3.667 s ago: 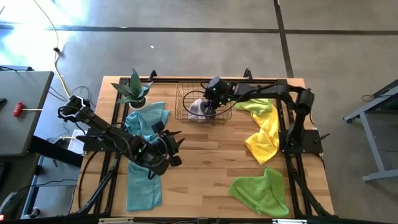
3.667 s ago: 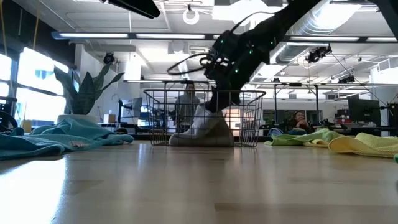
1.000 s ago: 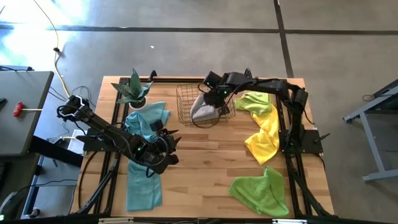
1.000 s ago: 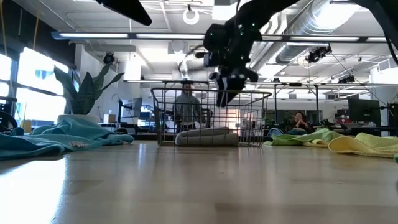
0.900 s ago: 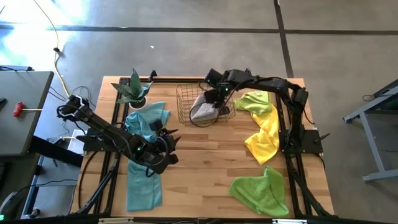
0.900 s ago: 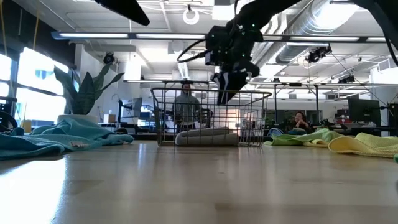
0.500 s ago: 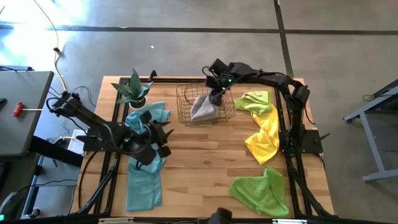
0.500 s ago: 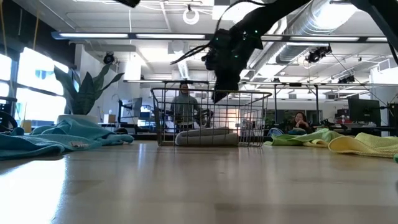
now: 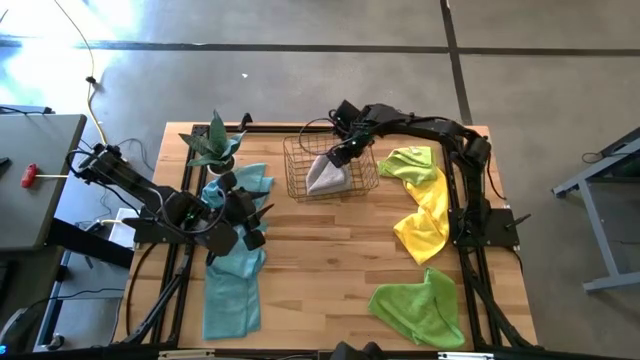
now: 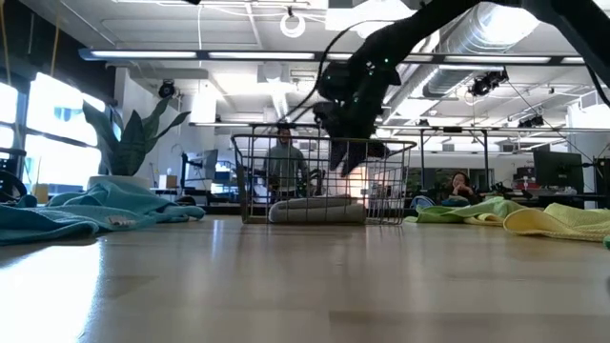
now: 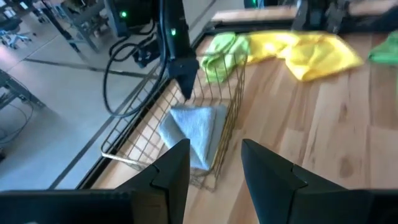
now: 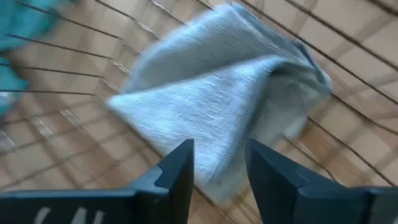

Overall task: Fold microfiber towels
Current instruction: Put the gray microfiber towel into the wire basket

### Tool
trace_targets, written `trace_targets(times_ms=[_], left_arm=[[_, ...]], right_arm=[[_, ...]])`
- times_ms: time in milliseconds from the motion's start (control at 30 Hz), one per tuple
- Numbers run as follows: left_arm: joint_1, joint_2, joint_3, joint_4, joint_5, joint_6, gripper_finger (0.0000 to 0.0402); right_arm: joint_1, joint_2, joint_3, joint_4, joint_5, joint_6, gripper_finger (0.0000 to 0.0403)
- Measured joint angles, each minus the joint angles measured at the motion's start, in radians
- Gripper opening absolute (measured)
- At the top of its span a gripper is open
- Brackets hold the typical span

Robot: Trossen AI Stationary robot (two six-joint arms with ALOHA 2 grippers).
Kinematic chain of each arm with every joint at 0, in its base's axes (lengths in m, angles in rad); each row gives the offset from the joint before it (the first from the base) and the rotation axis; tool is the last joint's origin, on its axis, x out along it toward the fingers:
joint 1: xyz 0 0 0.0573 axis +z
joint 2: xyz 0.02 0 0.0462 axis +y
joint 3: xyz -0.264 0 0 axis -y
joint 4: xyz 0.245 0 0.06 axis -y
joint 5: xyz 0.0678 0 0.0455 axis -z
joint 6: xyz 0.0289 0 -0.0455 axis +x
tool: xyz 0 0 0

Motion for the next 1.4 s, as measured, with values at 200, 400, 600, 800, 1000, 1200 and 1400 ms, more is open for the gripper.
trace_targets(times_ms=[200, 400, 600, 800, 1000, 1200, 1400], left_arm=[[0.000, 0.000, -0.001, -0.043, 0.004, 0.001, 0.0133], [0.000, 0.000, -0.001, -0.062, 0.003, 0.009, 0.0133], [0.000, 0.000, -0.001, -0.061, 0.003, 0.031, 0.0133], [0.000, 0.000, -0.001, -0.062, 0.025, 0.029, 0.0133], [-0.001, 0.000, -0.001, -0.078, 0.074, 0.027, 0.0133], [-0.001, 0.001, -0.001, -0.084, 0.084, 0.026, 0.0133], [-0.001, 0.001, -0.001, -0.084, 0.116, 0.027, 0.0133]], right_arm=[[-0.001, 0.036, 0.003, -0.044, 0.025, -0.002, 0.0142], [0.004, 0.043, 0.019, -0.075, 0.028, -0.014, 0.0142], [0.037, 0.046, 0.143, -0.181, 0.078, -0.063, 0.0142], [0.115, 0.043, 0.238, -0.247, 0.151, -0.118, 0.0142], [0.158, 0.067, 0.171, -0.244, 0.112, -0.128, 0.0142], [0.146, 0.108, 0.165, -0.218, 0.105, -0.145, 0.0142], [0.120, 0.161, 0.165, -0.234, 0.106, -0.163, 0.0142]])
